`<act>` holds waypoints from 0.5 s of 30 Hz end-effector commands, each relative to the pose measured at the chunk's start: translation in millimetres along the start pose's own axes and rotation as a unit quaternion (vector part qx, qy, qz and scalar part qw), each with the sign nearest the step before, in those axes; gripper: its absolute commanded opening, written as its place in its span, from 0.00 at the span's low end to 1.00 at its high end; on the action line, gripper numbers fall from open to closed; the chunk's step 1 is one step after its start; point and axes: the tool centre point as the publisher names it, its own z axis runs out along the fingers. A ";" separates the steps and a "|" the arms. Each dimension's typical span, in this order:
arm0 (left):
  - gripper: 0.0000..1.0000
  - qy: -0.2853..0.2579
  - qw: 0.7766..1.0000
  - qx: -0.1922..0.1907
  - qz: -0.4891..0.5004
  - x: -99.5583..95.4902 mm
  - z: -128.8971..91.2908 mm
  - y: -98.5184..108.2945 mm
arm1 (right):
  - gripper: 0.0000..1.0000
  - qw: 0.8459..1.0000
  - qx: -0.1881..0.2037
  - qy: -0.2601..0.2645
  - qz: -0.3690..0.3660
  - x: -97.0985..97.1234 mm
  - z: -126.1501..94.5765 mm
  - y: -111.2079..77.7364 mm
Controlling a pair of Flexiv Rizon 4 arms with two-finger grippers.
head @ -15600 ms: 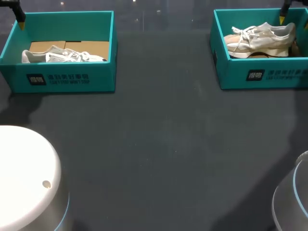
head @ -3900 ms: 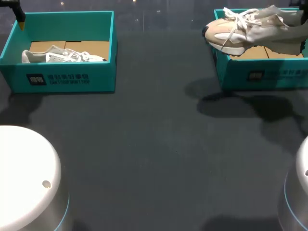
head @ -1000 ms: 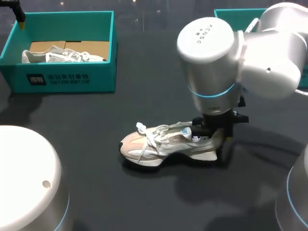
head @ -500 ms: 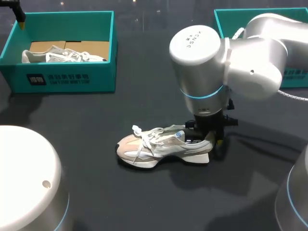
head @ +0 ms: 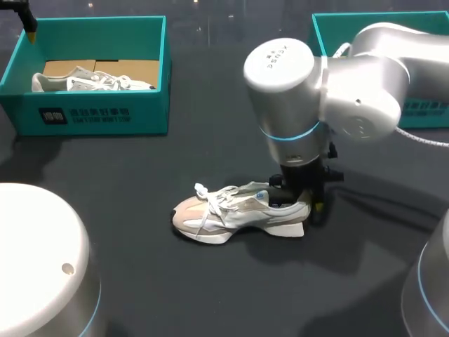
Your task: Take the shoe out of the shoebox, open the shoe tongue, remove and reinsert the insole, then place the shoe into the shoebox
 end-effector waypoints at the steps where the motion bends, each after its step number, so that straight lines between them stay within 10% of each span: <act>1: 1.00 0.001 1.000 -0.001 0.001 0.6 -0.3 -1.1 | 0.00 1.000 0.005 -0.004 -0.002 5.6 4.0 4.4; 6: 1.00 0.001 1.000 -0.001 0.001 0.6 -0.3 -1.1 | 0.00 1.000 0.018 0.001 -0.003 6.5 9.6 5.7; 10: 1.00 0.001 1.000 -0.001 0.001 0.6 -0.3 -1.1 | 0.44 1.000 0.022 0.006 0.000 3.9 9.1 5.0; 15: 1.00 0.001 1.000 -0.001 0.001 0.6 -0.3 -1.1 | 0.76 1.000 0.019 0.022 -0.001 -0.7 0.4 2.6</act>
